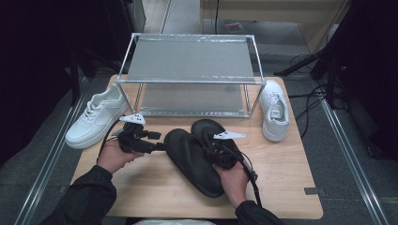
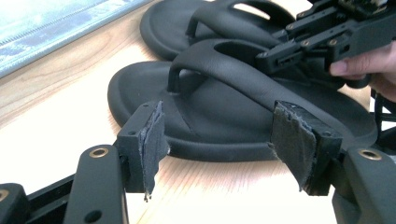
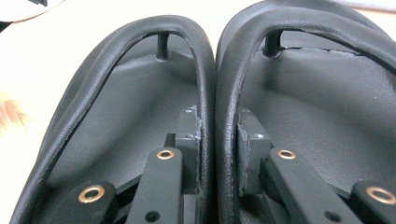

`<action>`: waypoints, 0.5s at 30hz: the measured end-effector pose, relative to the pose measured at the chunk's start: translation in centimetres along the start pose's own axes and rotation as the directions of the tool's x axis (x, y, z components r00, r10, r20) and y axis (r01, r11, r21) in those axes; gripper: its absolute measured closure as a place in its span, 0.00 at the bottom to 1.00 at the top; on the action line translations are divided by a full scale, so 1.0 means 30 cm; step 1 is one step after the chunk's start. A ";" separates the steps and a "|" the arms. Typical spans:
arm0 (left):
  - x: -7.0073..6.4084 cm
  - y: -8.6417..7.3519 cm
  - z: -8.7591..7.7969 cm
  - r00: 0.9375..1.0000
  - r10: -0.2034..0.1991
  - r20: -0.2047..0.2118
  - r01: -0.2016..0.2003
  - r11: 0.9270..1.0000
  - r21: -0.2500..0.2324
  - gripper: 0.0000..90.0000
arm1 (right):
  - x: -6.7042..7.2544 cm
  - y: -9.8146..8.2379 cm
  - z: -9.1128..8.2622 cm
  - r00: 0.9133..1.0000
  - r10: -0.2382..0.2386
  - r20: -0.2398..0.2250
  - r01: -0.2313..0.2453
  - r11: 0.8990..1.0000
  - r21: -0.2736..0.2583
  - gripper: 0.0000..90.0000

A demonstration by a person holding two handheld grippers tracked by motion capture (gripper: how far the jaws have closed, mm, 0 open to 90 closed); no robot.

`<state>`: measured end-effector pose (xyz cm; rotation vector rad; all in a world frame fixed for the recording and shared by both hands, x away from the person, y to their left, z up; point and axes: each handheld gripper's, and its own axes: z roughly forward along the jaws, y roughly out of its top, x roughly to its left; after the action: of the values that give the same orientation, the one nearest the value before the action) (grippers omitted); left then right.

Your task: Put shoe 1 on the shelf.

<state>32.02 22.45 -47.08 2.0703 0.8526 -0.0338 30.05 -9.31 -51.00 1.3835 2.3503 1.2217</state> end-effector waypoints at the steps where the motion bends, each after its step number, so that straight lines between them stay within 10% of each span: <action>1: -0.001 -0.004 -0.005 1.000 -0.002 -0.004 0.002 1.000 -0.002 0.39 | 0.000 0.005 -0.003 1.000 -0.007 0.004 0.007 1.000 -0.002 0.84; 15: -0.012 -0.067 -0.063 0.998 -0.030 -0.052 0.029 0.999 -0.017 0.39 | -0.021 0.097 -0.016 0.999 -0.029 -0.022 0.028 0.999 -0.028 0.84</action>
<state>30.05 24.43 -47.24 2.0509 0.9125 0.0113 32.10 -9.39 -48.78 1.3299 2.3500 1.2640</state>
